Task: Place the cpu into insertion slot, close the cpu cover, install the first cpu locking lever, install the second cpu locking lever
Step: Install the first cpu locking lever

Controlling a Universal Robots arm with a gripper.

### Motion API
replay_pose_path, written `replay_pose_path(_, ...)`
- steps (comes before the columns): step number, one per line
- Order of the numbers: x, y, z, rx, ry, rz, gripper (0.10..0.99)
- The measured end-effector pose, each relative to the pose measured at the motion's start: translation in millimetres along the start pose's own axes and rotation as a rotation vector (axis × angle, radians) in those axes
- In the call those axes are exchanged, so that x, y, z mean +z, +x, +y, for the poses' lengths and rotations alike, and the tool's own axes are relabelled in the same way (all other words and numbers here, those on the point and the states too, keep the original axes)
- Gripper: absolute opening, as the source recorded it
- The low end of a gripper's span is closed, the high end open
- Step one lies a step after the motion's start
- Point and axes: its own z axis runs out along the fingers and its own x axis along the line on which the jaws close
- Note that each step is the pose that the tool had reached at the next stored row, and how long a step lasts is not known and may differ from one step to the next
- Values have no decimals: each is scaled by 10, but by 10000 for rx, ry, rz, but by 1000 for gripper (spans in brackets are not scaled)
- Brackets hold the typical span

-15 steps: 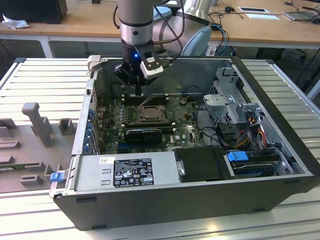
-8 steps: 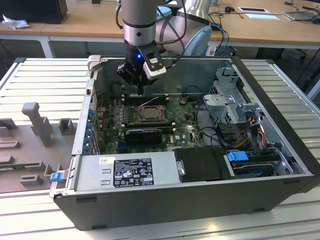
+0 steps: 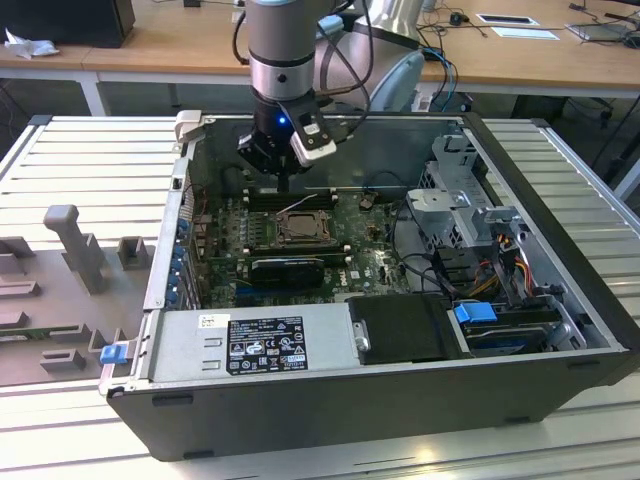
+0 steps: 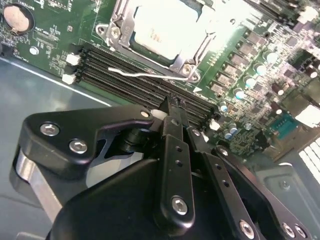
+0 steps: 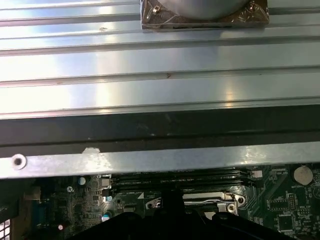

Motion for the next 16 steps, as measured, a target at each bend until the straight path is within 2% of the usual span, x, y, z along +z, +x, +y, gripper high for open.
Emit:
replay_pose_path(3,52,-77,2,1,-2,-1,106)
replay_pose_path(8,101,-140,0,-14,0,1,106)
replay_pose_path(14,142,-143,-5,-511,-8,58,106)
replay_pose_path(16,145,-145,-5,-992,-16,114,106)
